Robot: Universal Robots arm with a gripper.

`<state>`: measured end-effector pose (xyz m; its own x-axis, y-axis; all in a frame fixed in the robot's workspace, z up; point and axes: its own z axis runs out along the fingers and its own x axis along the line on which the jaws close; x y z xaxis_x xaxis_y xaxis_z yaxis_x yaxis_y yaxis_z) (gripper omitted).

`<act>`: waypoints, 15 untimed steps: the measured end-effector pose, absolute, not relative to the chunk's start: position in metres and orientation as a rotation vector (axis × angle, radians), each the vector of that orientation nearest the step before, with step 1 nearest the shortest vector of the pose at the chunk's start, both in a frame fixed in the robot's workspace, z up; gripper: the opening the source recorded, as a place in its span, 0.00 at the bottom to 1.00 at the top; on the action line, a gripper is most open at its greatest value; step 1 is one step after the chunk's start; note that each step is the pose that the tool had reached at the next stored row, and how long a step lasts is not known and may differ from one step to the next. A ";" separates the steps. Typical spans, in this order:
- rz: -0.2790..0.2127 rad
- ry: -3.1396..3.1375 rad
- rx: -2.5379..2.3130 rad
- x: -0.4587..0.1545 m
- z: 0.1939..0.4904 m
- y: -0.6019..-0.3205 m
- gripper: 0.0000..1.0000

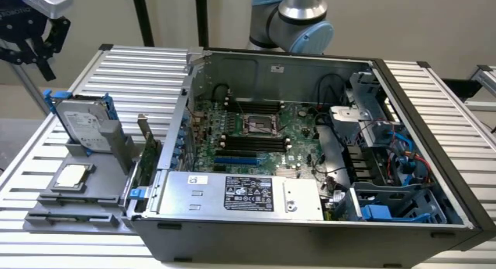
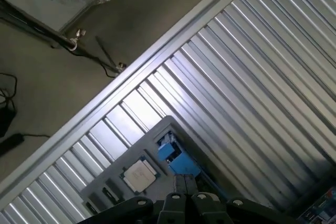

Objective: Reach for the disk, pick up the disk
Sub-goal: 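Pick up the disk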

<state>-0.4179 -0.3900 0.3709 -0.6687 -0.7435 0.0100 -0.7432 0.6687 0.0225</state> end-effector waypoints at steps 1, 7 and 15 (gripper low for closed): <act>-0.025 -2.841 1.297 -0.418 0.371 -0.390 0.11; -0.024 -2.765 1.450 -0.418 0.370 -0.390 0.11; -0.022 -2.651 1.647 -0.418 0.368 -0.390 0.11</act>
<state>-0.4179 -0.3900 0.3678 -0.4428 -0.8965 0.0101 -0.8963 0.4430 0.0225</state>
